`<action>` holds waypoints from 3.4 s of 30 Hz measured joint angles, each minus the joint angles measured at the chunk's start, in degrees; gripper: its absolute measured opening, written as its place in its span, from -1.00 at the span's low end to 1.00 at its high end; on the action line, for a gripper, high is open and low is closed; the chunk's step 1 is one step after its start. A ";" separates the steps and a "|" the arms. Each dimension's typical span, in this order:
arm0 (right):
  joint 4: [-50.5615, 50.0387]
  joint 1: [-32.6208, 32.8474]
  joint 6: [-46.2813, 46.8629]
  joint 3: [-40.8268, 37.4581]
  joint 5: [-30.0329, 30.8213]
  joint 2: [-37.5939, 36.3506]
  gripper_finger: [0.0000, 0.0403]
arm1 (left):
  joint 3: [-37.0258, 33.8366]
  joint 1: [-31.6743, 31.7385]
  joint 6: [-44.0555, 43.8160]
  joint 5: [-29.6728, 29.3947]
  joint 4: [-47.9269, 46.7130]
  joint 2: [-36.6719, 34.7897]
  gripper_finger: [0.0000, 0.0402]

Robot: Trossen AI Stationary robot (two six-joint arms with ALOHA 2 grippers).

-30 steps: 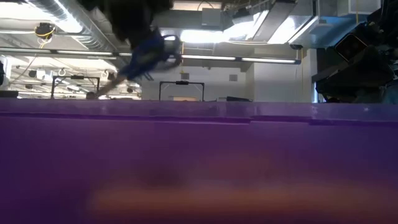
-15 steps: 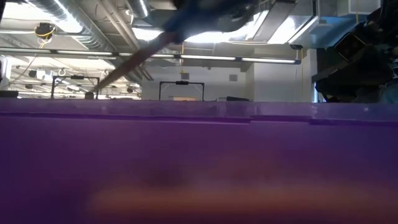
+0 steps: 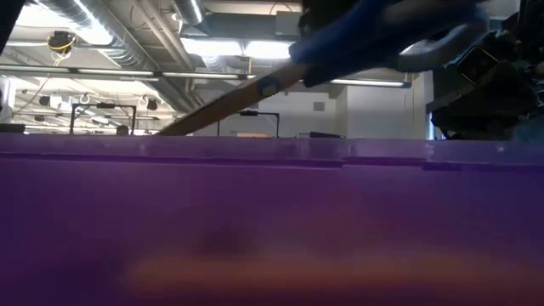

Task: Pick & place school supplies into a supply box
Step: Put the blue scissors into the violet supply box, then put the blue pen into the violet supply box

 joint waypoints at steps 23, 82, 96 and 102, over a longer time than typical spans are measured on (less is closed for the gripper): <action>0.23 0.00 -0.03 -0.01 -0.02 -0.02 -0.35 | 3.28 -1.64 15.48 -1.65 -3.28 7.24 -0.53; 3.40 0.05 9.27 -0.03 -0.01 0.00 -0.35 | -75.97 9.22 15.05 -12.11 46.46 -61.22 -0.37; -9.77 -11.08 8.78 17.49 2.15 8.12 -0.35 | -88.72 10.97 11.46 -13.90 56.73 -72.12 -0.37; -21.42 -18.37 3.63 33.19 -2.04 21.10 -0.35 | -88.72 10.88 11.37 -13.86 56.37 -72.12 -0.37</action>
